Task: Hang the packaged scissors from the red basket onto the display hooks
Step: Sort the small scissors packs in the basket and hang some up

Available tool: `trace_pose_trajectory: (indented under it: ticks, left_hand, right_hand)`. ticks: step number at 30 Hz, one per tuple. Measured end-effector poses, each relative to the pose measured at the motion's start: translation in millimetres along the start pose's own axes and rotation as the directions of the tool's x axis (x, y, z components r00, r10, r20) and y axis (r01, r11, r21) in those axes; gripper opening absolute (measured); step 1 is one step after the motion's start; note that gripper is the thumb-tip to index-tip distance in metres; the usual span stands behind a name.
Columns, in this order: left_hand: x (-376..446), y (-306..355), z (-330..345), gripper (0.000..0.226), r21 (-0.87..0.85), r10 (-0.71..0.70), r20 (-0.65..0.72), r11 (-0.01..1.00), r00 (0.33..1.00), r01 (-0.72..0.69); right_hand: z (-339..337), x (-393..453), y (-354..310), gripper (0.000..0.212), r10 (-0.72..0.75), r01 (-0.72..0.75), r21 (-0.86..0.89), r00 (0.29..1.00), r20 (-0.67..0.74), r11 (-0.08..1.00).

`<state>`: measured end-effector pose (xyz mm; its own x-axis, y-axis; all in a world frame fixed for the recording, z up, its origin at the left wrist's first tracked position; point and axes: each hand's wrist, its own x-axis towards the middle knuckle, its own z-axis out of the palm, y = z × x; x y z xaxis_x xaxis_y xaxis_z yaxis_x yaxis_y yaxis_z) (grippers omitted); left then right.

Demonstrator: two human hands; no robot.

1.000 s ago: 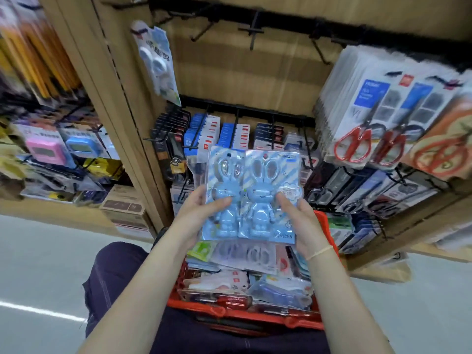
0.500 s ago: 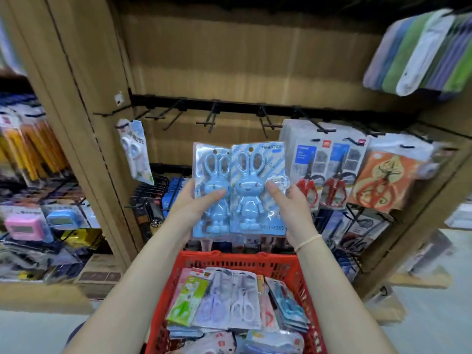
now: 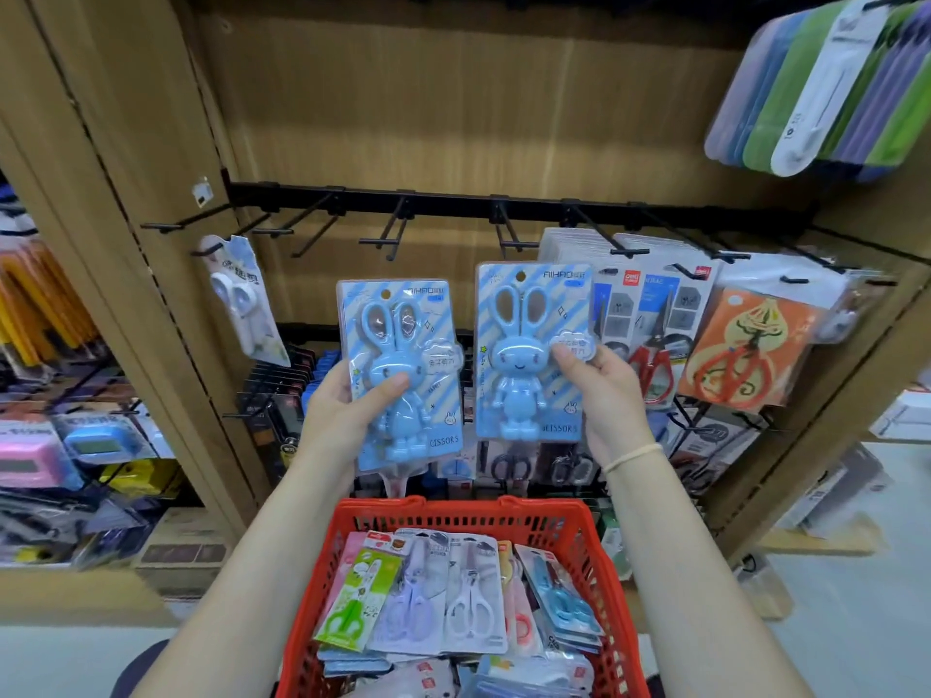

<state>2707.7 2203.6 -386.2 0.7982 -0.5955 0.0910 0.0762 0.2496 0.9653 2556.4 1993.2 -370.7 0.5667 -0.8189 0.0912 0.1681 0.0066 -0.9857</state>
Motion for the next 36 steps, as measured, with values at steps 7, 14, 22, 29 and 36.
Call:
trace_pose_trajectory:
  ticks: [7,14,22,29,36]
  left_hand:
    - [7,0,1,0.052,-0.027,0.016,-0.010,1.000,1.000,-0.016]
    - [10,-4,-2,0.066,-0.015,-0.001,-0.003,1.000,1.000,0.001]
    - [16,-6,11,0.070,-0.010,-0.024,0.061,1.000,0.998,0.024]
    - [23,-11,33,0.056,-0.047,-0.044,0.125,0.998,0.991,0.050]
    - [29,-11,76,0.048,-0.041,-0.053,0.202,0.997,0.978,0.063]
  right_hand:
    - [16,20,-1,0.009,0.020,-0.022,-0.042,0.999,-0.050,0.999]
    - [26,28,3,0.019,-0.026,0.013,-0.095,0.991,-0.133,0.995]
    - [33,24,9,0.044,-0.092,0.058,-0.217,0.985,-0.149,0.974]
    - [6,0,18,0.025,-0.235,0.144,-0.354,0.945,-0.228,0.924]
    - [7,-6,2,0.019,-0.100,0.110,-0.256,0.994,0.052,0.960]
